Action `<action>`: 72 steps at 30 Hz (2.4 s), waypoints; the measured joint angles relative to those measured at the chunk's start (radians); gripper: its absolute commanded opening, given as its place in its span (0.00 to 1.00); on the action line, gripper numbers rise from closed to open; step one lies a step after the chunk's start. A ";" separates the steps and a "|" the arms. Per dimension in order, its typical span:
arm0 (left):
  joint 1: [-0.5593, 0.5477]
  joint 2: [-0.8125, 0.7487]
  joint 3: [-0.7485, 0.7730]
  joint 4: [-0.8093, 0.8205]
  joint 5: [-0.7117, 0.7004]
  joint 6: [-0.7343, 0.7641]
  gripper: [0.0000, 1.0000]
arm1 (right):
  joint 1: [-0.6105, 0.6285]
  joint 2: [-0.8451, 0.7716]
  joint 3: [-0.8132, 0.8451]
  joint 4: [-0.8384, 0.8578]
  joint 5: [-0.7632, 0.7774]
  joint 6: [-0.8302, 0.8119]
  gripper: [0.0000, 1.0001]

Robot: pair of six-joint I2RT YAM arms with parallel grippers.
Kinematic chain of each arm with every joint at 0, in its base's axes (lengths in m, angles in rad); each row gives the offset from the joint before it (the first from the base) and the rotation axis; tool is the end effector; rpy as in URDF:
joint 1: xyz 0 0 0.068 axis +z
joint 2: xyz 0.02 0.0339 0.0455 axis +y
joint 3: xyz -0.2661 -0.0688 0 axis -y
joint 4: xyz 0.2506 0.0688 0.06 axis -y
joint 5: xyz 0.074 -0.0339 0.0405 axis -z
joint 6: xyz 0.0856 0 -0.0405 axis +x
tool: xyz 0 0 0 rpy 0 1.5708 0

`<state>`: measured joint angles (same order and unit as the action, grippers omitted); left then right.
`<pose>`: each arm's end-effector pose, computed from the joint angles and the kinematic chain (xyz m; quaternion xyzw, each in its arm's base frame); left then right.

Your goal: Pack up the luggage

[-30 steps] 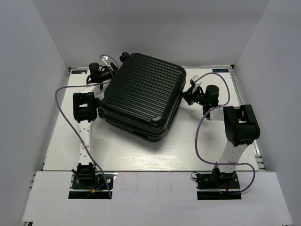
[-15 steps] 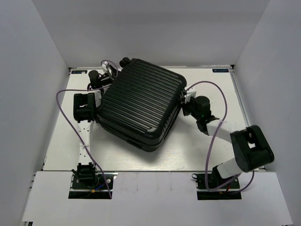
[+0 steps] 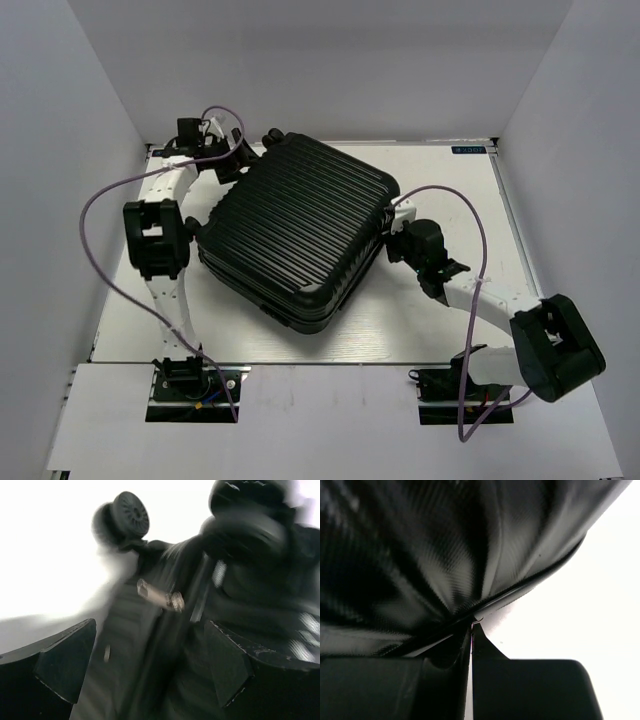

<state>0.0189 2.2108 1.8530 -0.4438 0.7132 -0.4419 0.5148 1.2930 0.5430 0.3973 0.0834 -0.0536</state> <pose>0.5321 -0.0460 0.1957 -0.0709 0.8756 -0.3902 0.2758 0.2827 0.1517 0.1875 -0.2069 0.7933 0.0974 0.5643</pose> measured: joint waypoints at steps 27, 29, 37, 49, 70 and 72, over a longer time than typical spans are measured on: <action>0.086 -0.982 -0.636 -0.615 -0.945 -0.420 0.93 | 0.045 -0.148 -0.084 -0.057 -0.008 0.123 0.00; 0.088 -0.970 -0.657 -0.602 -0.953 -0.491 0.92 | 0.048 -0.148 -0.089 -0.058 -0.012 0.123 0.00; 0.080 -0.947 -0.722 -0.522 -0.978 -0.696 0.86 | 0.052 -0.151 -0.095 -0.060 -0.021 0.122 0.00; 0.066 -1.091 -0.689 -0.431 -1.001 -0.689 0.93 | 0.053 -0.148 -0.094 -0.058 -0.025 0.109 0.00; 0.021 -0.832 -0.726 -0.190 -0.799 -0.568 0.00 | 0.055 -0.141 -0.094 -0.043 0.046 0.126 0.00; 0.018 -0.814 -0.725 -0.148 -0.796 -0.558 0.00 | 0.055 -0.141 -0.094 -0.043 0.085 0.138 0.00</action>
<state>0.0372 1.3964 1.1278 -0.5919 -0.0826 -1.0000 0.5697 1.1522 0.4488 0.3538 0.1688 0.0849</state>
